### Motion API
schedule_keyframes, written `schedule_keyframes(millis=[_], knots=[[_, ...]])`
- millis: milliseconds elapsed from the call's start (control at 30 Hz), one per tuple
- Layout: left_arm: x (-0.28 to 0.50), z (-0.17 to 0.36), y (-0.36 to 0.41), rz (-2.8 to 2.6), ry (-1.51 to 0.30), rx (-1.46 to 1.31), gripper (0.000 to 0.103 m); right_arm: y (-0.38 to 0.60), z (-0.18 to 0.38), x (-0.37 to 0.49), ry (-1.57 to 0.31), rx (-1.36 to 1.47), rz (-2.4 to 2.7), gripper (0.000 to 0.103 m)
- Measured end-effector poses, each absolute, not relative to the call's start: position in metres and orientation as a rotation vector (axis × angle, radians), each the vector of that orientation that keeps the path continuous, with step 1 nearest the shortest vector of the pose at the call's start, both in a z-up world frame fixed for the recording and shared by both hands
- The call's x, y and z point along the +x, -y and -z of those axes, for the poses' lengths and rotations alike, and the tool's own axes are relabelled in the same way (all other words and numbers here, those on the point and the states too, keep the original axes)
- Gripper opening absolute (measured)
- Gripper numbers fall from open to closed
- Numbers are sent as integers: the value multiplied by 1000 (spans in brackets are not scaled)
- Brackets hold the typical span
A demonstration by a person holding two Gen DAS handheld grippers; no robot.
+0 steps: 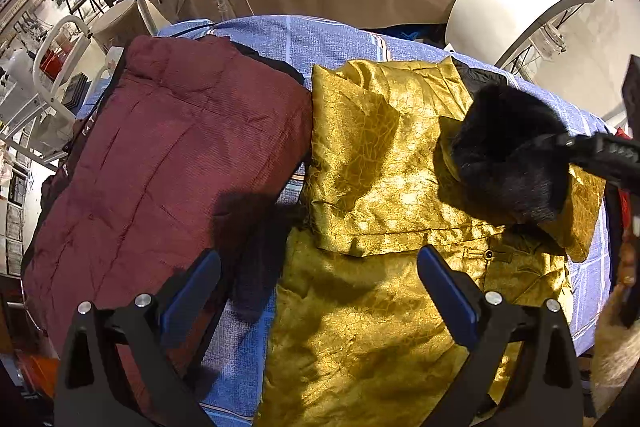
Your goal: Fold large clothes
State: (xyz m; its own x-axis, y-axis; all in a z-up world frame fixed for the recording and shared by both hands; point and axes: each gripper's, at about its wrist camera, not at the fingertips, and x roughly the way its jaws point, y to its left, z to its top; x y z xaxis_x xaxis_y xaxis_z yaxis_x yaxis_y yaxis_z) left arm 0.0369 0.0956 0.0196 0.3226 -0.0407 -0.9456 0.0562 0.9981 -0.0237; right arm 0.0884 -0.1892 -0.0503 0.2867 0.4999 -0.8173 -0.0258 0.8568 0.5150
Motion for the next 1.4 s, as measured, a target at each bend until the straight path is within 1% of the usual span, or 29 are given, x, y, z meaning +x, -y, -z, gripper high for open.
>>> schedule_keyframes(millis=[100, 200, 267, 433, 500, 567, 667, 733, 767, 800, 833, 867, 967, 1033, 1133, 1300, 1400], knots=[[36, -21, -94, 61, -1237, 40, 97, 165, 82, 86, -1296, 375, -328, 20], [33, -23, -88, 62, -1226, 95, 97, 145, 94, 84, -1315, 279, -349, 20], [31, -27, -86, 55, -1206, 120, 97, 133, 89, 85, -1290, 275, -391, 20], [30, -46, -92, 58, -1136, 92, 97, 83, 44, 96, -1169, 299, -577, 19], [30, -50, -95, 45, -1128, 95, 97, 65, 29, 104, -1140, 266, -618, 19], [32, -48, -96, 17, -1142, 133, 97, 48, 30, 113, -1165, 231, -624, 19], [35, -41, -89, -19, -1171, 215, 97, 39, 47, 116, -1236, 194, -594, 20], [33, -40, -86, 0, -1170, 217, 97, 49, 46, 108, -1231, 168, -559, 21], [32, -40, -84, 22, -1173, 207, 97, 56, 41, 100, -1210, 155, -538, 25], [31, -38, -83, 38, -1177, 199, 97, 66, 36, 95, -1178, 143, -517, 52], [31, -36, -80, 54, -1181, 198, 97, 74, 31, 89, -1144, 120, -497, 83], [31, -35, -76, 66, -1182, 201, 97, 82, 26, 83, -1103, 86, -474, 88], [31, -32, -57, 116, -1185, 224, 97, 100, 8, 61, -1033, -43, -400, 89], [32, -28, -44, 123, -1201, 253, 97, 108, 2, 49, -1043, -118, -319, 93], [32, -20, -26, 127, -1225, 304, 97, 131, 3, 30, -1097, -176, -138, 93], [18, -10, -18, 151, -1245, 350, 97, 201, 20, -12, -1227, 85, -25, 93], [10, -6, -21, 150, -1258, 340, 97, 237, 33, -41, -1272, 174, 67, 93]])
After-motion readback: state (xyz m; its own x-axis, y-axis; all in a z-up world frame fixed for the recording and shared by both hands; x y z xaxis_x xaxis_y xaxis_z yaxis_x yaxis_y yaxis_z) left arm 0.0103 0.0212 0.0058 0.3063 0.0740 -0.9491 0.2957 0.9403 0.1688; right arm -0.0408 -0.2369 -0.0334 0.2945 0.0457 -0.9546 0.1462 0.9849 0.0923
